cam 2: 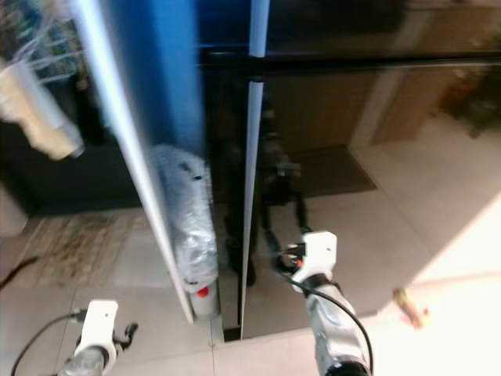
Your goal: Restocking fridge
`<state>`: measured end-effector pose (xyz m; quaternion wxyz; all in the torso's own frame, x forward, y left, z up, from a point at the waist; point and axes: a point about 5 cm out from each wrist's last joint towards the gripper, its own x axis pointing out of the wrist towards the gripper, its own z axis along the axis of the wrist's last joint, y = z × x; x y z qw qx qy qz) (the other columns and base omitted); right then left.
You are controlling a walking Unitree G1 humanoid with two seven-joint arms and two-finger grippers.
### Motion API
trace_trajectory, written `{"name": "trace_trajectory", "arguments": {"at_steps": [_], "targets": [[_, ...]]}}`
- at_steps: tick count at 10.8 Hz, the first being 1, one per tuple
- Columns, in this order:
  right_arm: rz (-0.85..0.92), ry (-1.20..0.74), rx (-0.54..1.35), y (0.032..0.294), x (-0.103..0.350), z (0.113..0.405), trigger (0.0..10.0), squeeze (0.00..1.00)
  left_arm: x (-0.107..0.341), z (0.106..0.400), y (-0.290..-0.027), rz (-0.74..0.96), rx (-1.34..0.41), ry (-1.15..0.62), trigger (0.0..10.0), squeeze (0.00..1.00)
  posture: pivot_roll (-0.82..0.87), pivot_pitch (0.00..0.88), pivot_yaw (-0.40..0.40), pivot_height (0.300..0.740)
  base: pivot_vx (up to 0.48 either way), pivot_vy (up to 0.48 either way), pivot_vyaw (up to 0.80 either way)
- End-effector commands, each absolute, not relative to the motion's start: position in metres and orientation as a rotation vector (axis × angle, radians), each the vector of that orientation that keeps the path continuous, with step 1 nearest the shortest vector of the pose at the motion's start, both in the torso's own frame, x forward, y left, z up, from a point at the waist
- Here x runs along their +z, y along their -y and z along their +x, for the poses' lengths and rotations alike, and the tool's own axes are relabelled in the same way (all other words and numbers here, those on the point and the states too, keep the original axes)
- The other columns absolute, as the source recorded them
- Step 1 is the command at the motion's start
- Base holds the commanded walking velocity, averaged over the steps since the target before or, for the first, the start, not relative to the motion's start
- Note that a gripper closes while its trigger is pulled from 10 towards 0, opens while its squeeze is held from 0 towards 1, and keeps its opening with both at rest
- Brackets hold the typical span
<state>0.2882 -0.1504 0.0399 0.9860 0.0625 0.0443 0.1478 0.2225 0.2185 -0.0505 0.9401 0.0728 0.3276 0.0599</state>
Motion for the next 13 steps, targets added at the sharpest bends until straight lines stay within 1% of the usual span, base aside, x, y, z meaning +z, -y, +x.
{"name": "trace_trajectory", "arguments": {"at_steps": [1,2,5,6,7,8,9,10,11,12,13], "targets": [[0.124,-0.056,0.261,0.158,0.049,0.296,10.0,0.00,-0.053,0.221,-0.212,0.141,0.110,-0.679,10.0,0.00,-0.12,0.020,-0.018,0.740,0.281,0.000,0.00],[0.124,-0.056,0.260,0.158,0.049,0.296,10.0,0.00,-0.053,0.221,-0.212,0.140,0.109,-0.678,10.0,0.00,-0.12,0.020,-0.018,0.740,0.277,0.000,0.00],[0.108,-0.080,0.234,0.168,0.039,0.283,10.0,0.00,-0.054,0.220,-0.212,0.140,0.108,-0.680,10.0,0.00,-0.12,0.013,-0.020,0.740,0.000,0.000,0.00],[0.105,-0.090,0.208,0.176,0.034,0.274,10.0,0.00,-0.054,0.219,-0.212,0.142,0.108,-0.681,10.0,0.00,-0.12,0.013,-0.021,0.740,0.000,0.000,0.00],[0.085,-0.154,0.171,0.191,0.017,0.252,10.0,0.00,-0.055,0.218,-0.214,0.143,0.111,-0.684,10.0,0.00,-0.12,0.015,-0.024,0.740,0.000,0.000,0.00],[0.069,-0.211,0.144,0.201,0.005,0.238,10.0,0.00,-0.055,0.216,-0.215,0.145,0.114,-0.688,10.0,0.00,-0.12,0.015,-0.024,0.740,0.000,0.000,0.00],[0.061,-0.295,0.091,0.214,-0.012,0.221,10.0,0.00,-0.056,0.215,-0.216,0.147,0.114,-0.695,10.0,0.00,-0.13,0.017,-0.020,0.740,0.000,0.000,0.00],[0.058,-0.382,0.042,0.221,-0.026,0.210,10.0,0.00,-0.057,0.214,-0.216,0.145,0.108,-0.706,10.0,0.00,-0.13,0.018,-0.018,0.740,0.000,0.000,0.00],[0.061,-0.514,-0.027,0.228,-0.045,0.197,10.0,0.00,-0.060,0.212,-0.213,0.128,0.082,-0.738,10.0,0.00,-0.12,0.017,-0.014,0.740,0.000,0.000,0.00],[0.103,-0.696,-0.136,0.233,-0.067,0.176,10.0,0.00,-0.060,0.213,-0.212,0.145,0.074,-0.744,10.0,0.00,-0.13,0.013,-0.009,0.740,0.000,0.000,0.00],[0.131,-0.790,-0.177,0.233,-0.077,0.165,10.0,0.00,-0.060,0.213,-0.211,0.147,0.073,-0.755,10.0,0.00,-0.12,0.013,-0.008,0.740,0.000,0.000,0.00]]}}
